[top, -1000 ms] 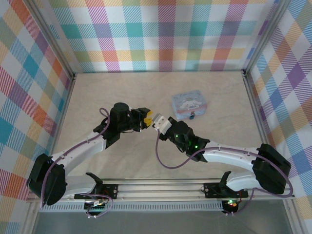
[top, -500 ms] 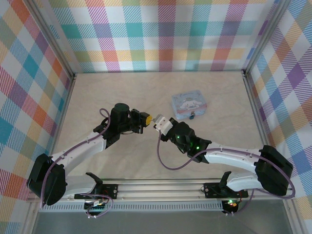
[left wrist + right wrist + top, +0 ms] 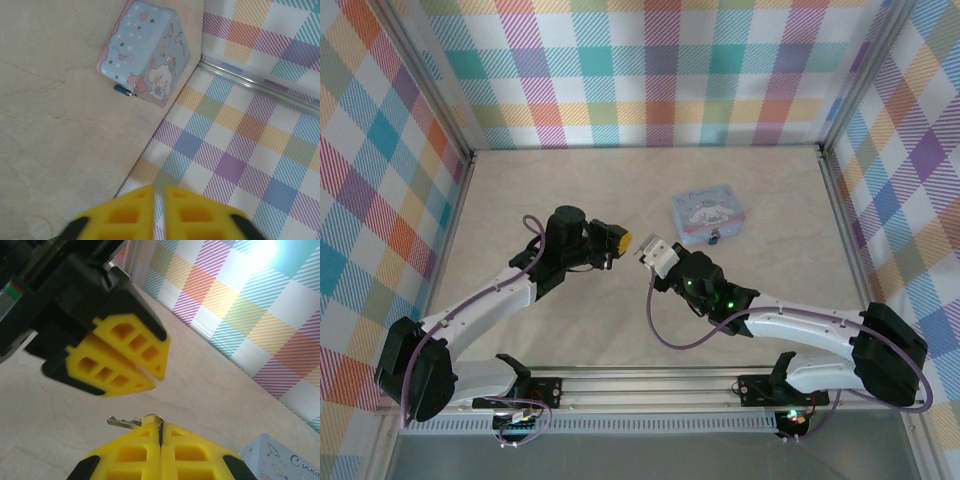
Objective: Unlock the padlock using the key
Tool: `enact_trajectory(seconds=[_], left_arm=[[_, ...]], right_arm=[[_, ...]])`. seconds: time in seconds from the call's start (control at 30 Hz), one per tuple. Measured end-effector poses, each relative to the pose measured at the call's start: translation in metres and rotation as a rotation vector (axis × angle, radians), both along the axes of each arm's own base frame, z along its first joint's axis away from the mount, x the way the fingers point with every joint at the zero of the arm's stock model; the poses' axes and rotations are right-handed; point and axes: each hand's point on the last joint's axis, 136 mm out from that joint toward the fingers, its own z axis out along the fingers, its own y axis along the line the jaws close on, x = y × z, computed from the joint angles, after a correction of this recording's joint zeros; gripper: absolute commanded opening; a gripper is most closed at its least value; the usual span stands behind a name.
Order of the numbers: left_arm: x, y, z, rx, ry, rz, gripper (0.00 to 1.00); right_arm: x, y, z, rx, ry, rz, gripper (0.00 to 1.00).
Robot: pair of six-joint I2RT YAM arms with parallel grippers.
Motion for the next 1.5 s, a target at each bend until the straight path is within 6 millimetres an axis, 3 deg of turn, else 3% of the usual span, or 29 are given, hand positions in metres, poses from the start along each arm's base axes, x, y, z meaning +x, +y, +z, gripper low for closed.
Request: enact_trajectory(seconds=[0.1,0.3,0.77,1.5], left_arm=[[-0.002,0.001,-0.003,0.010,0.012,-0.001,0.33],[-0.005,0.003,-0.010,0.027,0.036,-0.002,0.36],[-0.010,0.000,-0.014,0.030,0.061,-0.027,0.42],[-0.012,-0.004,-0.016,0.029,0.071,-0.040,0.13]], right_arm=[[0.004,0.001,-0.007,-0.024,-0.007,-0.015,0.00],[0.010,0.005,-0.025,-0.072,0.001,-0.029,0.00],[0.018,0.013,-0.004,-0.034,-0.063,-0.036,0.00],[0.009,0.018,-0.001,-0.025,-0.048,0.019,0.00]])
